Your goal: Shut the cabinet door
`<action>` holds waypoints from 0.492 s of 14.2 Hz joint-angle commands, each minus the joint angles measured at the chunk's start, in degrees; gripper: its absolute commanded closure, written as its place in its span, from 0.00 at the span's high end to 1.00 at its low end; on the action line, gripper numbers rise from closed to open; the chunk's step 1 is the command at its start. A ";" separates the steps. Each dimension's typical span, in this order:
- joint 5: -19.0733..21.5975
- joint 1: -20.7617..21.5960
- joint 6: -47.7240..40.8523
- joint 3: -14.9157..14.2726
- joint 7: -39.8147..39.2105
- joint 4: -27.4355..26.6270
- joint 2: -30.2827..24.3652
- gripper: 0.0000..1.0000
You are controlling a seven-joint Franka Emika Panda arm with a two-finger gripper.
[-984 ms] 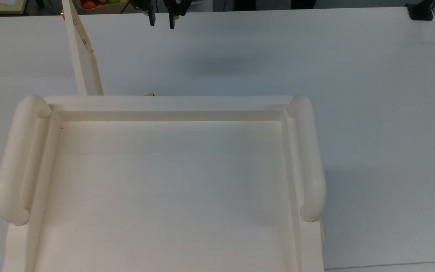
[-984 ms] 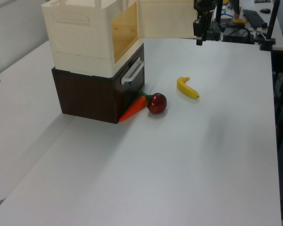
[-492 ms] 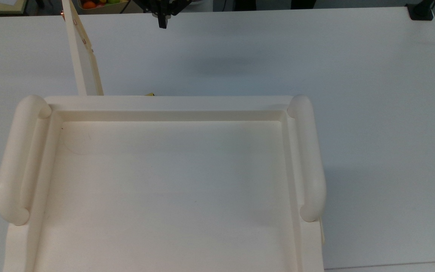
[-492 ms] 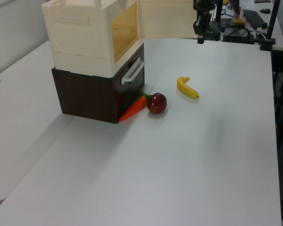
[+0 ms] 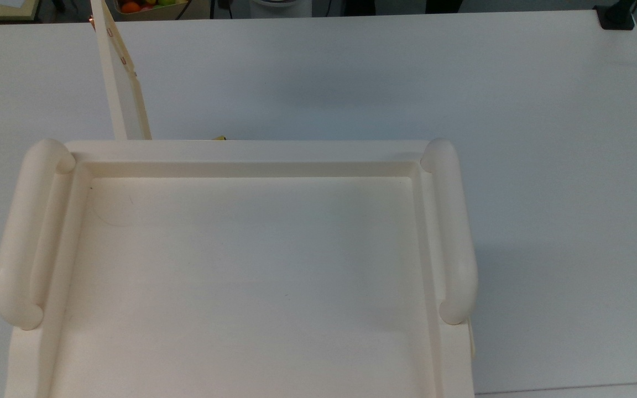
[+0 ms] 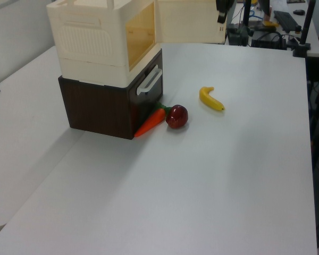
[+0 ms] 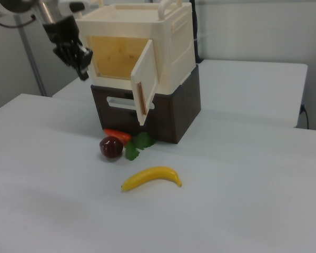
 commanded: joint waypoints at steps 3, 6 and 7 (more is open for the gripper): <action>1.60 -3.82 -0.27 -0.73 -0.81 7.02 -0.15 0.00; 1.60 -7.07 4.45 -0.73 -0.73 7.56 -0.24 0.00; 1.60 -8.04 5.17 -0.82 -0.81 7.30 -0.15 0.00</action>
